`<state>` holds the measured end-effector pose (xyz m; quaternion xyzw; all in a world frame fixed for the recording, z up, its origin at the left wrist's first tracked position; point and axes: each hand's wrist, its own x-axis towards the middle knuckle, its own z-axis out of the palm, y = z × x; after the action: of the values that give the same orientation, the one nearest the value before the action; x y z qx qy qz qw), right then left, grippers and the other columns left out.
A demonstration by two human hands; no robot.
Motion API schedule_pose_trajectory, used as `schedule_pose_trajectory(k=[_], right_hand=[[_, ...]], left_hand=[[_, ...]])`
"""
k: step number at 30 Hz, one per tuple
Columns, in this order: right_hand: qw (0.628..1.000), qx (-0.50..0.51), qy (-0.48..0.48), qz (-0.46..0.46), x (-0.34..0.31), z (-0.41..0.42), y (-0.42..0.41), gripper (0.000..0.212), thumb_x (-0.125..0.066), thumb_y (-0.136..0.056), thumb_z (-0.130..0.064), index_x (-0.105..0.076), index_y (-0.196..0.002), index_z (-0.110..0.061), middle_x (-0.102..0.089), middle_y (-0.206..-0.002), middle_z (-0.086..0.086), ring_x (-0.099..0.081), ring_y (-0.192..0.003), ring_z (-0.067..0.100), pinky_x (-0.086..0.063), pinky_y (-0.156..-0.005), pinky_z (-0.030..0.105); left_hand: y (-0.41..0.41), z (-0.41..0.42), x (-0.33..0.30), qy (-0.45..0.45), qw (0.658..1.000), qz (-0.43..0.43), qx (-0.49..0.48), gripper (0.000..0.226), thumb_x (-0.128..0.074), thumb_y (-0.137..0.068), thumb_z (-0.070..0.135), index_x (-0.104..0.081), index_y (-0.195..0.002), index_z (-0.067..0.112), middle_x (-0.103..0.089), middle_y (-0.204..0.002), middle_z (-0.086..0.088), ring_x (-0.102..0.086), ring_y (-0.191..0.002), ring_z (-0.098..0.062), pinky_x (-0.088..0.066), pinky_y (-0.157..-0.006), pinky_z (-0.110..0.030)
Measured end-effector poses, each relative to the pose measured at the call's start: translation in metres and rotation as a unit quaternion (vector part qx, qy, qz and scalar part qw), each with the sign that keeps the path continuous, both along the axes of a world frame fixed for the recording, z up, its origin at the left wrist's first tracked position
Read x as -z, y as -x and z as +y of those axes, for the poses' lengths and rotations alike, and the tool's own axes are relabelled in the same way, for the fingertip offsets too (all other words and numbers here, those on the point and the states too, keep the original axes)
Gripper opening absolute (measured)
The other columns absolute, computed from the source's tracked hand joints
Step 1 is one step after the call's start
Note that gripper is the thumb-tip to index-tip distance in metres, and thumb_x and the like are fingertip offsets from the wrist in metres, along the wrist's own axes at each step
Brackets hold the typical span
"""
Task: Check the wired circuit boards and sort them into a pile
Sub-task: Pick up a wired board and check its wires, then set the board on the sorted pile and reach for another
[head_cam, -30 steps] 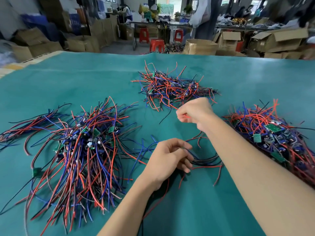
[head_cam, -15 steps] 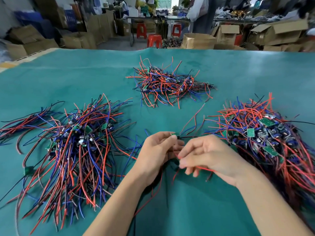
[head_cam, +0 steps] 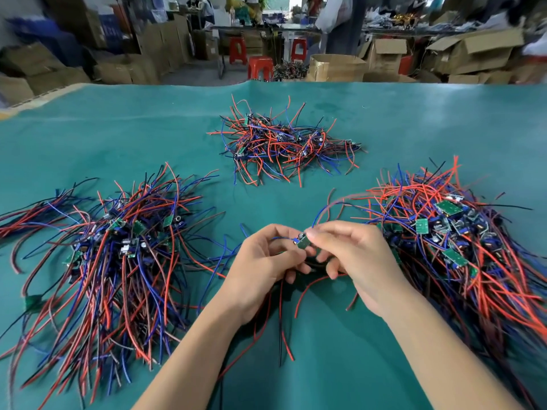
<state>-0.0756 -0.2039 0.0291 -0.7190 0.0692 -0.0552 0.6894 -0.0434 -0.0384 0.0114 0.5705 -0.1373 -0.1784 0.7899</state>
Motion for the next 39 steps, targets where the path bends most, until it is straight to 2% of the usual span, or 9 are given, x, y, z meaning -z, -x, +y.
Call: schedule_pose_trajectory(k=[5, 9, 14, 20, 25, 28, 30, 34, 39], right_hand=[[0.998, 0.015, -0.046, -0.027, 0.002, 0.002, -0.003, 0.009, -0.080, -0.082, -0.006, -0.078, -0.073, -0.005, -0.070, -0.070, 0.005, -0.059, -0.058, 0.011, -0.042, -0.048, 0.022], [0.994, -0.021, -0.106, -0.013, -0.002, -0.004, -0.002, 0.024, -0.085, -0.063, -0.026, -0.081, -0.077, -0.006, -0.072, -0.082, 0.005, -0.056, -0.062, 0.011, -0.041, -0.054, 0.022], [0.990, -0.066, -0.125, 0.015, 0.000, -0.008, -0.003, 0.038, -0.086, -0.055, -0.030, -0.082, -0.084, -0.006, -0.073, -0.083, 0.009, -0.056, -0.067, 0.012, -0.041, -0.054, 0.021], [0.979, -0.068, -0.190, 0.025, 0.003, -0.007, -0.005, 0.040, -0.085, -0.057, -0.021, -0.077, -0.087, 0.004, -0.074, -0.085, 0.009, -0.062, -0.066, 0.013, -0.047, -0.055, 0.020], [0.986, -0.059, -0.154, 0.031, 0.006, -0.003, -0.004, 0.059, -0.085, -0.059, -0.027, -0.069, -0.097, 0.016, -0.069, -0.082, 0.012, -0.056, -0.066, 0.014, -0.043, -0.056, 0.021], [0.994, -0.035, -0.105, 0.021, 0.008, -0.002, -0.005, 0.033, -0.084, -0.069, -0.019, -0.073, -0.084, 0.008, -0.064, -0.076, 0.013, -0.053, -0.062, 0.015, -0.041, -0.053, 0.024], [0.998, 0.001, -0.055, 0.007, 0.009, -0.004, -0.007, 0.012, -0.081, -0.080, -0.010, -0.074, -0.071, -0.005, -0.062, -0.064, 0.006, -0.052, -0.056, 0.013, -0.041, -0.049, 0.024], [0.994, 0.102, -0.007, -0.027, 0.013, -0.015, -0.017, 0.021, -0.078, -0.085, -0.004, -0.070, -0.066, -0.008, -0.058, -0.055, 0.001, -0.053, -0.048, 0.009, -0.042, -0.042, 0.021], [0.969, 0.209, 0.111, -0.076, 0.016, -0.028, -0.027, 0.021, -0.078, -0.086, -0.011, -0.071, -0.067, -0.017, -0.062, -0.051, -0.003, -0.058, -0.047, 0.013, -0.048, -0.046, 0.026]], left_hand=[[0.000, 0.000, -0.001, -0.022, 1.000, -0.004, 0.006, 0.023, -0.070, -0.080, -0.003, -0.060, -0.100, 0.001, -0.068, -0.080, -0.016, -0.064, -0.065, -0.022, -0.044, -0.053, -0.023], [0.001, 0.000, -0.007, -0.022, 0.998, 0.021, 0.048, 0.030, -0.061, -0.093, 0.025, -0.065, -0.099, -0.004, -0.072, -0.090, -0.021, -0.060, -0.061, -0.020, -0.042, -0.051, -0.022], [0.003, 0.002, -0.009, -0.033, 0.998, 0.002, 0.054, 0.033, -0.058, -0.092, 0.034, -0.068, -0.068, 0.015, -0.067, -0.072, -0.013, -0.045, -0.048, -0.013, -0.031, -0.043, -0.020], [0.003, 0.003, -0.005, -0.045, 0.998, -0.012, 0.050, 0.016, -0.073, -0.081, 0.028, -0.068, -0.077, 0.014, -0.054, -0.061, -0.002, -0.030, -0.044, -0.010, -0.021, -0.042, -0.019], [0.003, 0.003, -0.005, -0.065, 0.996, -0.030, 0.050, 0.015, -0.076, -0.081, 0.027, -0.070, -0.079, 0.013, -0.046, -0.063, -0.007, -0.026, -0.045, -0.010, -0.022, -0.042, -0.019], [0.004, 0.002, -0.005, -0.082, 0.995, -0.044, 0.048, 0.014, -0.074, -0.086, 0.021, -0.067, -0.075, 0.015, -0.047, -0.068, -0.013, -0.027, -0.046, -0.011, -0.022, -0.043, -0.019], [0.005, 0.000, -0.004, -0.088, 0.994, -0.052, 0.043, 0.017, -0.073, -0.088, 0.015, -0.066, -0.073, 0.016, -0.042, -0.058, -0.004, -0.026, -0.046, -0.010, -0.023, -0.042, -0.018], [0.005, -0.002, -0.002, -0.101, 0.992, -0.065, 0.046, 0.020, -0.074, -0.087, 0.012, -0.064, -0.070, 0.018, -0.038, -0.052, 0.004, -0.025, -0.045, -0.010, -0.023, -0.042, -0.018], [0.006, 0.000, -0.005, -0.099, 0.990, -0.076, 0.069, 0.017, -0.074, -0.079, 0.020, -0.062, -0.067, 0.020, -0.038, -0.053, 0.005, -0.026, -0.045, -0.010, -0.024, -0.043, -0.019]])
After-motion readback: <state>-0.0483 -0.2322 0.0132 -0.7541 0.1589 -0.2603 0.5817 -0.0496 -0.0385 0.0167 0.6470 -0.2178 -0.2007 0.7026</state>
